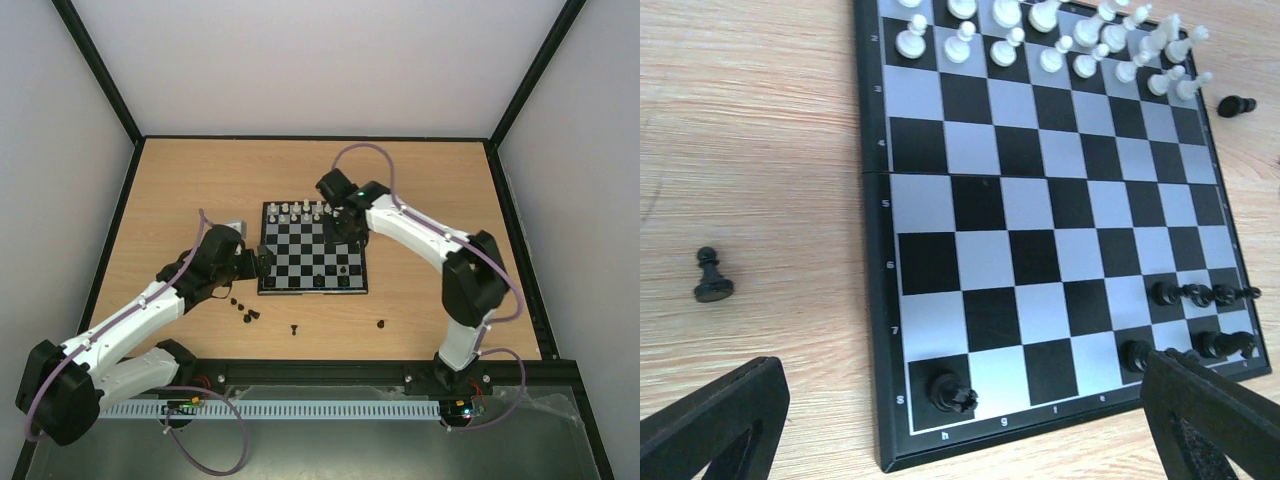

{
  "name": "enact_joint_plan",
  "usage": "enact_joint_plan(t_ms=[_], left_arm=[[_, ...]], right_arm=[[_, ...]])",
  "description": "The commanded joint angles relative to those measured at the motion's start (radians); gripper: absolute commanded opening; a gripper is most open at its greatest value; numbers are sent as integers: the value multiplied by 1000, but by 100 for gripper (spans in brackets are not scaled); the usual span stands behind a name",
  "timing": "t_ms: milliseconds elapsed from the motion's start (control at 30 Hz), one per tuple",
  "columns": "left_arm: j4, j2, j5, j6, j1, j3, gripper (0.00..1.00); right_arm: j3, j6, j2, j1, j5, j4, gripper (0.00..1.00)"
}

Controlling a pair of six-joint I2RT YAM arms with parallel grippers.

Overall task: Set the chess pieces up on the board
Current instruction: Place the chess piece on the chessboard.

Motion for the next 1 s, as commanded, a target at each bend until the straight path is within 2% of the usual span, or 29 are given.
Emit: enact_joint_plan(t_ms=[0, 233, 967], left_arm=[[-32, -23, -29, -18, 32, 3, 99], [-27, -27, -33, -37, 49, -12, 99], [-25, -29, -35, -36, 50, -27, 99]], right_arm=[[91, -70, 134, 54, -34, -103, 1], [138, -81, 258, 119, -11, -108, 1], [93, -68, 302, 171, -19, -83, 4]])
